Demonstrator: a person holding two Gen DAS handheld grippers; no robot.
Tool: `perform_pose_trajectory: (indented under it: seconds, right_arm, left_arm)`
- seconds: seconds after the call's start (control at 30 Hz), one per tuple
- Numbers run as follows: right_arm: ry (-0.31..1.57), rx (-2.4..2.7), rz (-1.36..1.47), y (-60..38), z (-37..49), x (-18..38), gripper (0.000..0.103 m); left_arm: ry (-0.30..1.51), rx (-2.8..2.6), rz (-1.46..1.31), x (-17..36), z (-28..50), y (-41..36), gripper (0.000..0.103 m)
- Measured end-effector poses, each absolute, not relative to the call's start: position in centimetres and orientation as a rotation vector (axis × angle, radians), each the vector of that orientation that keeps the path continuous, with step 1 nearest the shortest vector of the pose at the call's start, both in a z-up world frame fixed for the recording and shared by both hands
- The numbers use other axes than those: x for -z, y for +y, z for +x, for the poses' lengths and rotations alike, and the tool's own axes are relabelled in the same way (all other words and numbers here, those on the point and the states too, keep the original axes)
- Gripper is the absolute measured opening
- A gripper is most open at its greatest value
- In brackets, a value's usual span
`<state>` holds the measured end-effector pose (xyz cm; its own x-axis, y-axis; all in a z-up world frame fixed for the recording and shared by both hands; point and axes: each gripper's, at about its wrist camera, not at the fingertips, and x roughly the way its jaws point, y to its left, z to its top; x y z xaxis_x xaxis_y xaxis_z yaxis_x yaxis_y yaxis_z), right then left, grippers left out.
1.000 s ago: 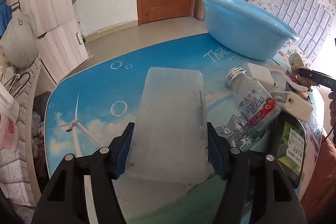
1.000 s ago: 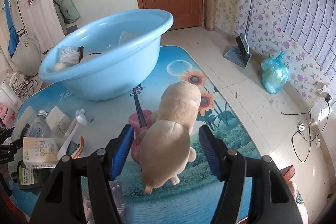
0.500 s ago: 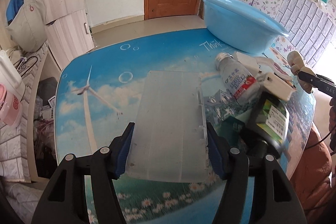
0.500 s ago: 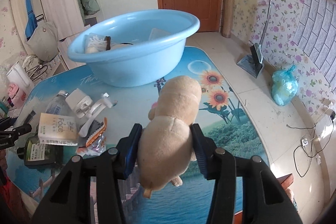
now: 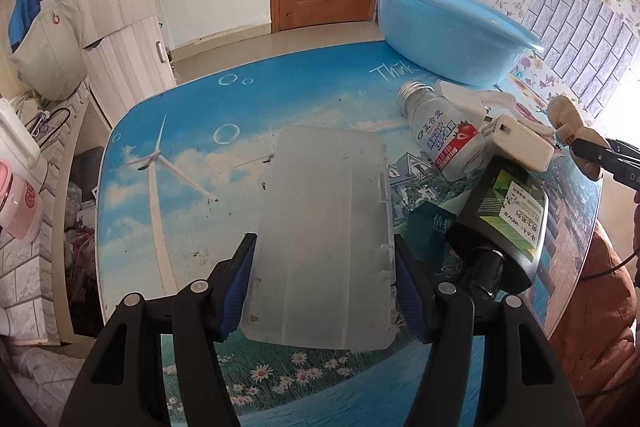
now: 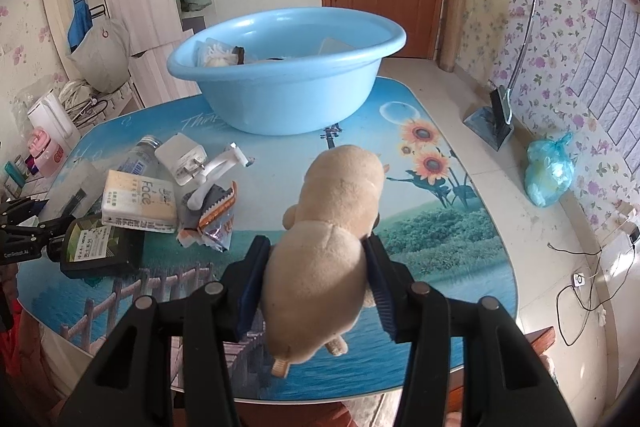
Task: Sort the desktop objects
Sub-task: 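Lift the plastic box and plush dog and carry both over the blue basin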
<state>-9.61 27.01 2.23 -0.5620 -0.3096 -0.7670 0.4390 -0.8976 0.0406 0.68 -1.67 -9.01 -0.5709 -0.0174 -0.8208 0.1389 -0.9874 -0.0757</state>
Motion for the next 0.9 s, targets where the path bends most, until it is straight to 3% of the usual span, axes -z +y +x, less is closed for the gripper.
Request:
perform_pose_trajectory:
  seconds: [0.5,0.9]
  right_arm:
    - [0.249,2.439,1.205,25.3,-10.4,-0.6,0.052]
    - [0.234,2.447,1.21,25.7,-10.6,-0.4,0.049]
  left_arm:
    - [0.171,2.723,1.385,9.2,-0.4,-1.5,0.063]
    - [0.182,2.721,1.394,9.0,-0.3,-1.3,0.061]
